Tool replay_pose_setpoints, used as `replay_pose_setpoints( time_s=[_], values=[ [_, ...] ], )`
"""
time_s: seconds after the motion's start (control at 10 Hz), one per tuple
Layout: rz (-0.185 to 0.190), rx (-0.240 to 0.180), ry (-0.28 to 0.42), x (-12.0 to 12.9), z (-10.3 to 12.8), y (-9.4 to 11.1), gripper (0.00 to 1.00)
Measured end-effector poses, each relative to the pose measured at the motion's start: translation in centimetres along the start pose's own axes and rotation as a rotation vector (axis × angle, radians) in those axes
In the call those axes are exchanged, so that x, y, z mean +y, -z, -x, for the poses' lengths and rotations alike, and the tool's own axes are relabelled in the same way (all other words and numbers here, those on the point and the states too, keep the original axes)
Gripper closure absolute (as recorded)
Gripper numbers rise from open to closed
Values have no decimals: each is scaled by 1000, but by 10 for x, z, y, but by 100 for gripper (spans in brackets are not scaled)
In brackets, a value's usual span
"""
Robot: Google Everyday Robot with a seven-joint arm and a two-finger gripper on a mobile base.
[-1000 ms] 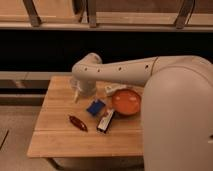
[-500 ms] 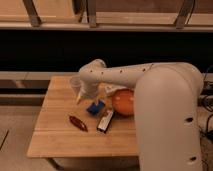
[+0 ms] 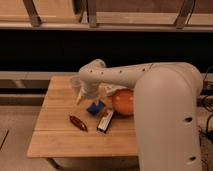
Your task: Wipe the white sponge on the table
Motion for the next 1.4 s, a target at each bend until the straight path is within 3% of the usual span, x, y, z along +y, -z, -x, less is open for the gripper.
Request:
replay_pose_setpoints(
  time_s=[0.2, 0.6, 0.8, 1.2, 1.3, 1.4],
  values=[
    [-37, 5, -31, -17, 3, -7, 35],
    [-59, 21, -57, -27, 15, -28, 35],
    [-51, 57, -47, -21, 16, -44, 35],
    [-55, 165, -94, -32, 8, -78, 36],
    [-56, 175, -96, -33, 9, -82, 40],
    [-55, 182, -96, -34, 11, -83, 52]
  ],
)
